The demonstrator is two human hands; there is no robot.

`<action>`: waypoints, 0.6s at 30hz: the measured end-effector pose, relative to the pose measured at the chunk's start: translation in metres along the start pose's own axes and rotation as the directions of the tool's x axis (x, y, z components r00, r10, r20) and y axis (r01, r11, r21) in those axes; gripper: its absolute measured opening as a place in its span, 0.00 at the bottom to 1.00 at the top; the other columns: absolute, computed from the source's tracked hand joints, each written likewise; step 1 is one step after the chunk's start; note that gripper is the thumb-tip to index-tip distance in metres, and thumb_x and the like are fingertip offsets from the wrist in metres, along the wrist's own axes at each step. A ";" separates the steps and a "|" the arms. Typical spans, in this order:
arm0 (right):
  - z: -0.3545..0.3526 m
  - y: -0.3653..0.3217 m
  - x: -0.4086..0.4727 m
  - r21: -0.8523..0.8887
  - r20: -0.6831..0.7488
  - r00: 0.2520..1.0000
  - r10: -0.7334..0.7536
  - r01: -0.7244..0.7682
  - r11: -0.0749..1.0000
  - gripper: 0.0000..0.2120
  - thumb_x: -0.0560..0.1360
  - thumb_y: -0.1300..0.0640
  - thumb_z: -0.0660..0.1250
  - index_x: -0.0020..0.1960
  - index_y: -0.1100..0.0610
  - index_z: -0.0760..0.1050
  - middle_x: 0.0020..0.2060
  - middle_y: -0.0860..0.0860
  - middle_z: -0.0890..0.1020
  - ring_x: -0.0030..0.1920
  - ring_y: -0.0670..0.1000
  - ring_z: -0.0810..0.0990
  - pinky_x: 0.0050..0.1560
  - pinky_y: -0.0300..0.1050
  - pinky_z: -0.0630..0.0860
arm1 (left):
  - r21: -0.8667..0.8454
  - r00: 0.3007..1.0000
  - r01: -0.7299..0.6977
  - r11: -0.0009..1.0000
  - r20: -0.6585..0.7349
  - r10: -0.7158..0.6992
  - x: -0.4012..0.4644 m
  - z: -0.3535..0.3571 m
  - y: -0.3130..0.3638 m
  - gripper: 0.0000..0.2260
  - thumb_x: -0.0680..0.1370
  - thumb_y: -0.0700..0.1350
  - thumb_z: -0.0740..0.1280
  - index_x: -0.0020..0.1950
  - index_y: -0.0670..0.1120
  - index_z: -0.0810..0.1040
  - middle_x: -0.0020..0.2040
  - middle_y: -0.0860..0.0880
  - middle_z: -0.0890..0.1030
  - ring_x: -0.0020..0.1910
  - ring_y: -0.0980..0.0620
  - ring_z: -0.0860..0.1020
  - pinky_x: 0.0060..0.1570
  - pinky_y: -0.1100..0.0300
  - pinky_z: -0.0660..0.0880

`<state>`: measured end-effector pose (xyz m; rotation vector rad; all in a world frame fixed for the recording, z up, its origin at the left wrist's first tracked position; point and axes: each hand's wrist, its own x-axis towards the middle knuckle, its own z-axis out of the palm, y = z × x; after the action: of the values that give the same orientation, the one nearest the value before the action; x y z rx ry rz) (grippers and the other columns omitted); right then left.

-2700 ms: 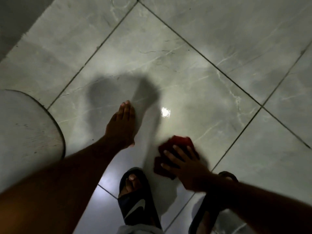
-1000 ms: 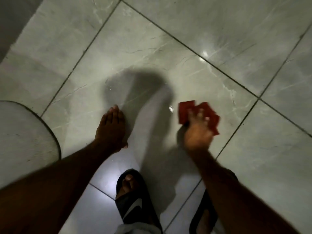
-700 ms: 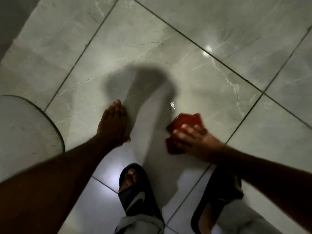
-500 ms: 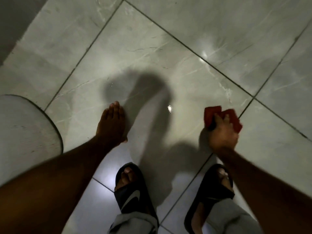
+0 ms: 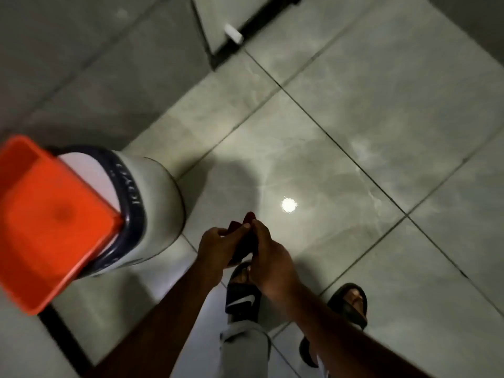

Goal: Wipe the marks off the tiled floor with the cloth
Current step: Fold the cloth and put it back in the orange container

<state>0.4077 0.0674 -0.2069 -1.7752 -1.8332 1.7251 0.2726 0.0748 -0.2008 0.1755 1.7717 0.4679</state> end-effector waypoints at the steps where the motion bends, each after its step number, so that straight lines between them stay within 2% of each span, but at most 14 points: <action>1: -0.001 -0.024 -0.006 -0.047 0.014 0.999 -0.045 0.046 0.998 0.43 0.74 0.59 0.70 0.77 0.42 0.45 0.72 0.47 0.70 0.67 0.48 0.75 0.66 0.47 0.74 | -0.073 0.999 -0.027 0.997 0.040 0.030 -0.016 -0.020 0.011 0.20 0.67 0.53 0.77 0.53 0.42 0.81 0.47 0.43 0.86 0.44 0.47 0.86 0.48 0.49 0.83; 3: 0.001 -0.069 -0.021 -0.119 0.065 0.991 -0.117 0.124 0.985 0.45 0.74 0.59 0.68 0.76 0.41 0.39 0.76 0.45 0.64 0.70 0.48 0.70 0.69 0.49 0.72 | -0.165 0.982 -0.092 0.982 0.148 0.117 -0.045 -0.060 0.032 0.19 0.69 0.46 0.76 0.58 0.42 0.80 0.52 0.42 0.86 0.51 0.43 0.85 0.54 0.48 0.80; 4: 0.003 -0.096 -0.030 -0.091 0.101 0.982 -0.157 0.166 0.982 0.46 0.74 0.60 0.66 0.76 0.39 0.37 0.76 0.43 0.62 0.71 0.47 0.68 0.69 0.49 0.71 | -0.181 0.970 -0.136 0.974 0.175 0.168 -0.058 -0.082 0.041 0.18 0.70 0.43 0.76 0.58 0.42 0.80 0.53 0.41 0.85 0.52 0.42 0.84 0.55 0.47 0.80; 6: 0.010 -0.147 -0.044 0.122 0.119 0.969 -0.217 0.203 0.972 0.47 0.70 0.60 0.64 0.75 0.35 0.36 0.75 0.34 0.58 0.71 0.38 0.65 0.67 0.43 0.72 | -0.239 0.955 -0.231 0.943 0.128 0.266 -0.080 -0.128 0.054 0.17 0.69 0.38 0.74 0.57 0.41 0.80 0.53 0.39 0.84 0.53 0.38 0.83 0.53 0.45 0.80; 8: 0.015 -0.182 -0.043 0.368 -0.029 0.981 -0.190 0.187 0.911 0.45 0.68 0.59 0.65 0.75 0.35 0.45 0.70 0.30 0.60 0.66 0.28 0.66 0.57 0.28 0.74 | -0.351 0.942 -0.305 0.885 0.025 0.335 -0.095 -0.172 0.062 0.17 0.66 0.36 0.73 0.54 0.41 0.80 0.50 0.40 0.85 0.49 0.39 0.83 0.46 0.51 0.82; 9: 0.019 -0.198 -0.036 0.483 -0.098 0.987 -0.129 0.160 0.861 0.40 0.70 0.59 0.67 0.73 0.36 0.53 0.68 0.33 0.64 0.61 0.27 0.69 0.49 0.24 0.74 | -0.401 0.935 -0.327 0.856 -0.004 0.355 -0.101 -0.194 0.064 0.16 0.66 0.36 0.72 0.54 0.41 0.80 0.49 0.40 0.85 0.48 0.40 0.83 0.45 0.52 0.83; 10: 0.024 -0.215 -0.027 0.579 -0.080 0.996 -0.036 0.076 0.812 0.34 0.72 0.59 0.69 0.71 0.38 0.60 0.67 0.39 0.68 0.57 0.31 0.75 0.43 0.25 0.76 | -0.435 0.930 -0.338 0.835 -0.021 0.366 -0.106 -0.216 0.064 0.17 0.67 0.36 0.72 0.56 0.40 0.80 0.51 0.39 0.85 0.50 0.39 0.83 0.48 0.50 0.82; 11: 0.030 -0.230 -0.017 0.648 0.039 0.998 0.049 -0.063 0.759 0.27 0.74 0.58 0.70 0.67 0.40 0.66 0.66 0.44 0.71 0.56 0.38 0.78 0.40 0.30 0.78 | -0.455 0.930 -0.342 0.822 -0.036 0.366 -0.110 -0.235 0.064 0.18 0.68 0.36 0.72 0.58 0.40 0.79 0.55 0.39 0.84 0.53 0.39 0.82 0.53 0.46 0.80; 13: 0.047 -0.256 0.000 0.704 0.306 0.949 0.081 -0.282 0.652 0.18 0.75 0.60 0.70 0.60 0.44 0.74 0.63 0.52 0.78 0.56 0.54 0.81 0.40 0.47 0.83 | -0.484 0.932 -0.347 0.804 -0.081 0.353 -0.109 -0.267 0.060 0.20 0.68 0.36 0.73 0.60 0.41 0.78 0.58 0.38 0.82 0.56 0.39 0.80 0.59 0.43 0.75; 14: 0.060 -0.267 0.009 0.709 0.351 0.934 0.064 -0.309 0.634 0.16 0.74 0.64 0.69 0.57 0.47 0.76 0.61 0.55 0.79 0.56 0.59 0.81 0.40 0.53 0.83 | -0.499 0.931 -0.355 0.790 -0.108 0.350 -0.103 -0.281 0.055 0.19 0.68 0.36 0.73 0.59 0.42 0.79 0.58 0.39 0.82 0.55 0.39 0.80 0.59 0.43 0.76; 15: 0.074 -0.277 0.019 0.707 0.350 0.936 0.047 -0.297 0.643 0.15 0.73 0.67 0.69 0.54 0.49 0.78 0.59 0.56 0.80 0.55 0.61 0.81 0.40 0.53 0.82 | -0.509 0.932 -0.357 0.783 -0.137 0.335 -0.097 -0.292 0.051 0.18 0.69 0.36 0.71 0.58 0.43 0.80 0.56 0.39 0.83 0.54 0.40 0.81 0.57 0.44 0.77; 18: 0.115 -0.301 0.046 0.568 0.294 0.955 0.032 -0.202 0.798 0.19 0.70 0.72 0.65 0.45 0.49 0.81 0.55 0.58 0.82 0.53 0.60 0.82 0.41 0.47 0.80 | -0.466 0.913 -0.393 0.793 -0.296 0.279 -0.075 -0.313 0.032 0.14 0.75 0.31 0.65 0.51 0.46 0.83 0.48 0.45 0.86 0.47 0.46 0.84 0.50 0.49 0.80</action>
<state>0.1182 0.1151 -0.0667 -1.4600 -1.0449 2.3485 -0.0124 0.0081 -0.0628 0.0605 1.7559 1.2525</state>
